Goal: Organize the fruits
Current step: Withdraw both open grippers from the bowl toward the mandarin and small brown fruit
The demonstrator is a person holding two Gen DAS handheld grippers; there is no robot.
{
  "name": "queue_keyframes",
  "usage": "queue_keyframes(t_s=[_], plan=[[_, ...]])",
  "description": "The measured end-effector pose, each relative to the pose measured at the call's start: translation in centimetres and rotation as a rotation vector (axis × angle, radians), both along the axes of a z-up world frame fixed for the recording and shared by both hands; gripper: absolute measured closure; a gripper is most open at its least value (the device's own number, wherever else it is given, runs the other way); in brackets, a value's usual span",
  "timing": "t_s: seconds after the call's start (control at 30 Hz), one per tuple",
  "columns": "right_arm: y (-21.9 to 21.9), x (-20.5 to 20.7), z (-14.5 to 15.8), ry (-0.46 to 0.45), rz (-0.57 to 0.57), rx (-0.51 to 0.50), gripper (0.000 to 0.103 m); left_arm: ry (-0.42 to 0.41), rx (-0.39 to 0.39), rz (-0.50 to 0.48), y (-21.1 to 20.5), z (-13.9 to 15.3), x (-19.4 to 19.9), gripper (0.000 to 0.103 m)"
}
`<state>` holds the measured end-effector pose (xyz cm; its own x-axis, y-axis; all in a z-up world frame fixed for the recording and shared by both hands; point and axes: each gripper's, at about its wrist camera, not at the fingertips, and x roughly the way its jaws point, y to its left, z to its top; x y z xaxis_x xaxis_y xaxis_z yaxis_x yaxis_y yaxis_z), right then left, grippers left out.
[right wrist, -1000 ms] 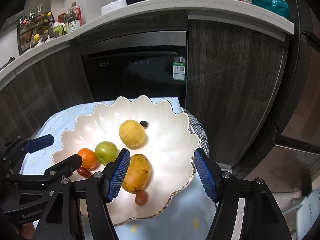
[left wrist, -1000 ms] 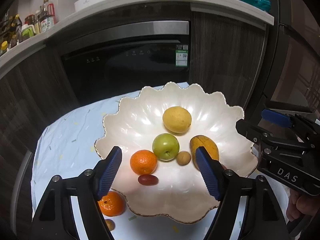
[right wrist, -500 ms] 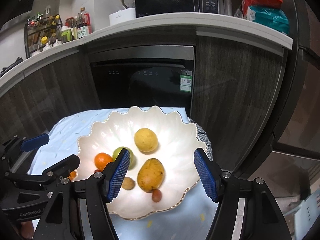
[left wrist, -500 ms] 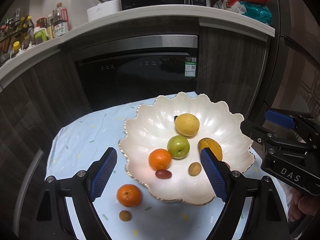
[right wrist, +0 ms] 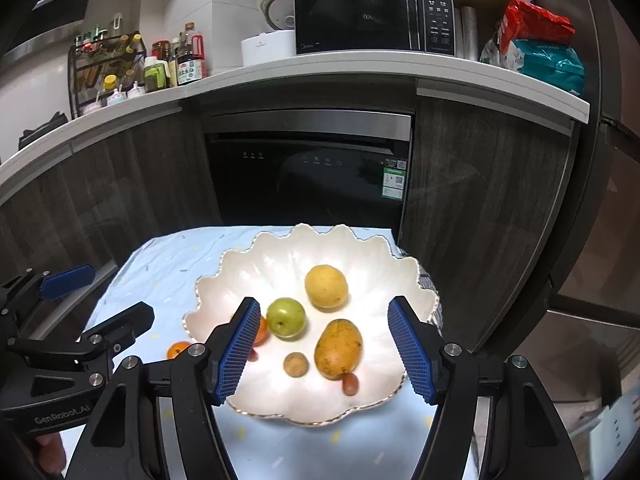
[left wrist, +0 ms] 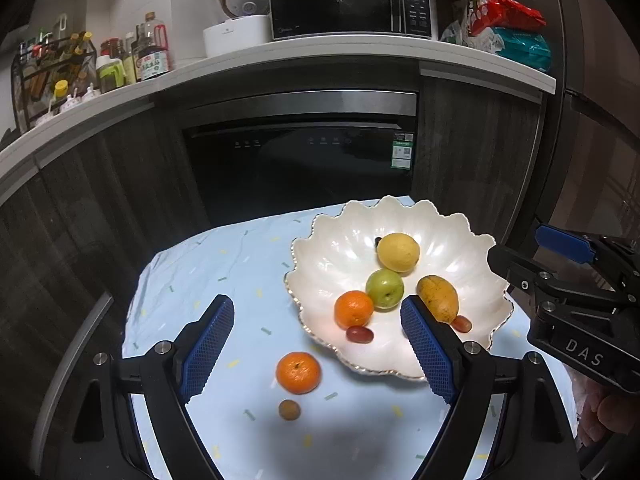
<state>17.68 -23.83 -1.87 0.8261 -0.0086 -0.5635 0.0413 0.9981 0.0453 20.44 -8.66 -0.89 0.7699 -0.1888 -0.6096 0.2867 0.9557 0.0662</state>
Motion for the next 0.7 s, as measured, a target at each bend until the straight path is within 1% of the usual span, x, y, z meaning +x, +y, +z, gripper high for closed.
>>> queue_keyframes(t_s=[0.37,0.7], plan=[[2.3,-1.3,0.3,-0.011,0.019,-0.002,0.036,-0.011,0.002,0.022,2.4,0.0,-1.7,0.017],[4.2,-2.1,-1.0,0.01,0.04,0.006,0.036,0.013,0.006,0.037,4.6,-1.4,-2.7,0.017]])
